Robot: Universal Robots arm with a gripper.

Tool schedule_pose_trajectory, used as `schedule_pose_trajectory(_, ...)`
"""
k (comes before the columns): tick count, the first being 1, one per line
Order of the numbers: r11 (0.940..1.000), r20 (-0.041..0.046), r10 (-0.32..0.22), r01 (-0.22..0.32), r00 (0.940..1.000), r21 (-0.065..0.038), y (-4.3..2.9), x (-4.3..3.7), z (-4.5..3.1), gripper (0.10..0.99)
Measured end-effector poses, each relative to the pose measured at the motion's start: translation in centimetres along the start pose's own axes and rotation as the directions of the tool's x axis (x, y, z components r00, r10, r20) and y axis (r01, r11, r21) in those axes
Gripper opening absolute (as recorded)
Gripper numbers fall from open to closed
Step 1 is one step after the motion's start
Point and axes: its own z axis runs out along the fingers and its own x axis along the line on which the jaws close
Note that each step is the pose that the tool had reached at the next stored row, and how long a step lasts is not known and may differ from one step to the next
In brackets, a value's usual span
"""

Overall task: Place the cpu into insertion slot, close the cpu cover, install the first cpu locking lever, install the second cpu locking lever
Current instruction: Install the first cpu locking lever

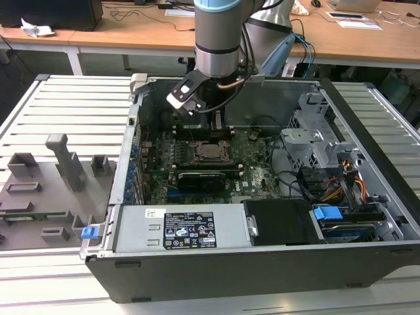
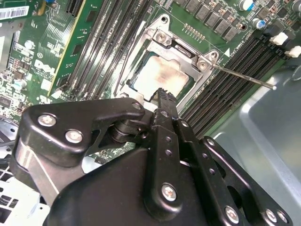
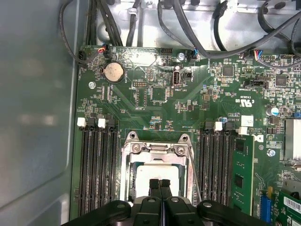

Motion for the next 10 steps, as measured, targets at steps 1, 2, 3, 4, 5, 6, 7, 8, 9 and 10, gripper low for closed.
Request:
schedule_pose_trajectory(1, 1.0, 0.0, 0.0, 0.0, 1.0, 0.0, 0.01, 0.0, -0.17, 0.106)
schedule_pose_trajectory(2, 1.0, -0.0002, 0.0, 0.0, 1.0, 0.0, 0.02, 0.0, -0.29, 0.106)
schedule_pose_trajectory(3, 1.0, -0.0001, 0.0, 0.0, 1.0, 0.0, 0.03, 0.0, -0.55, 0.106)
schedule_pose_trajectory(4, 1.0, -0.0001, 0.0, 0.0, 1.0, 0.0, 0.05, 0.01, -0.85, 0.106)
schedule_pose_trajectory(5, 1.0, 0.0, 0.0, 0.0, 1.0, 0.0, 0.06, 0.01, -1.12, 0.106)
schedule_pose_trajectory(6, 1.0, 0.0, 0.0, 0.0, 1.0, 0.0, 0.07, 0.01, -1.33, 0.106)
schedule_pose_trajectory(7, 1.0, -0.0001, 0.0, 0.0, 1.0, 0.0, 0.09, 0.01, -1.67, 0.106)
schedule_pose_trajectory(8, 1.0, -0.0001, 0.0, 0.0, 1.0, 0.0, 0.1, 0.02, -1.85, 0.106)
schedule_pose_trajectory(9, 1.0, -0.0001, 0.0, 0.0, 1.0, 0.0, 0.11, 0.02, -2.05, 0.106)
schedule_pose_trajectory(10, 1.0, -0.0001, 0.0, 0.0, 1.0, 0.0, 0.13, 0.02, -2.34, 0.106)
